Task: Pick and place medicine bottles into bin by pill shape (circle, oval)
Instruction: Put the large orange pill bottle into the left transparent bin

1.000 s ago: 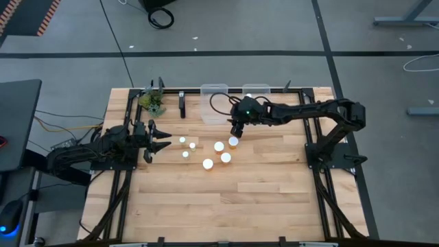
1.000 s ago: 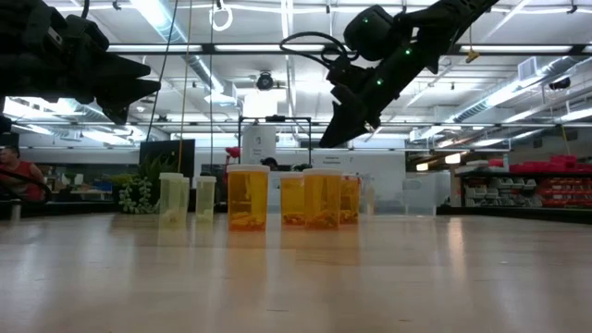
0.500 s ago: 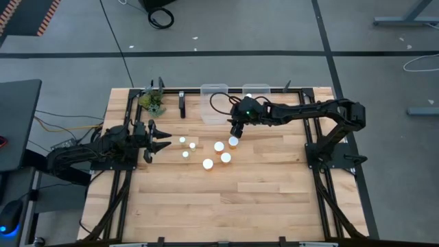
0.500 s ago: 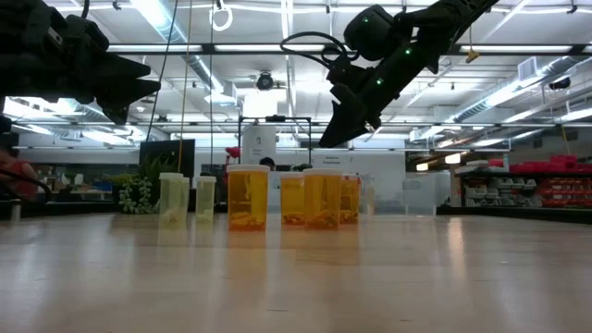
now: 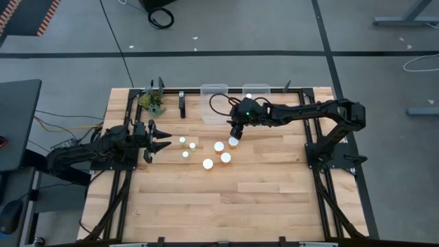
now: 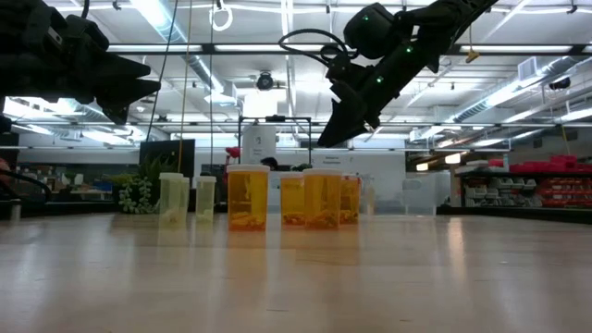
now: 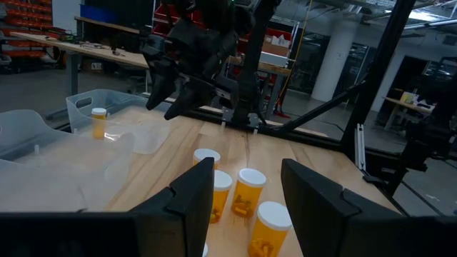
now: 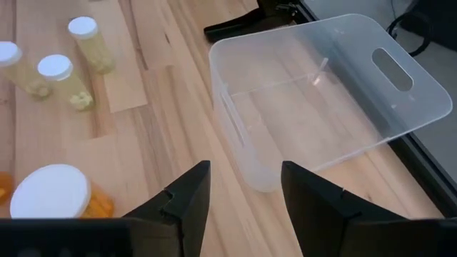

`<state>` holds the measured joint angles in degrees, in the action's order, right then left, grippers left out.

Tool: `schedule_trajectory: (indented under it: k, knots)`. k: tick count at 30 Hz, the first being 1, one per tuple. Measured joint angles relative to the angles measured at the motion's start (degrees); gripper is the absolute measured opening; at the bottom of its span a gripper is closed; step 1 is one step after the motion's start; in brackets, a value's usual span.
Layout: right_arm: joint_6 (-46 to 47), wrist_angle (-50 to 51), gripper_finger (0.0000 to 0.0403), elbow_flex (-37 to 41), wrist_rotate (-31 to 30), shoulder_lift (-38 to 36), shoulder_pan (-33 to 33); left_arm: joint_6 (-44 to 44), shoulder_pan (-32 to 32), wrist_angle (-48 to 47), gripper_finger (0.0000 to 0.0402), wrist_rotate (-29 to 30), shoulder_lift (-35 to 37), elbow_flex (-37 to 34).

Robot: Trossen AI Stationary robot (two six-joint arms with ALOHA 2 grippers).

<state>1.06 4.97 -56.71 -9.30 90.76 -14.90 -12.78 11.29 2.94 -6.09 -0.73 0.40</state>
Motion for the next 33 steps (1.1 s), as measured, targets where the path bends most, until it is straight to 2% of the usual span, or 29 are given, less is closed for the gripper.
schedule_trajectory:
  k: [33]
  knots:
    - [0.02,-0.44,0.0180,0.00,-0.02,0.00,0.90,0.00,0.00,0.00,0.0172,-0.02,0.00,0.00]
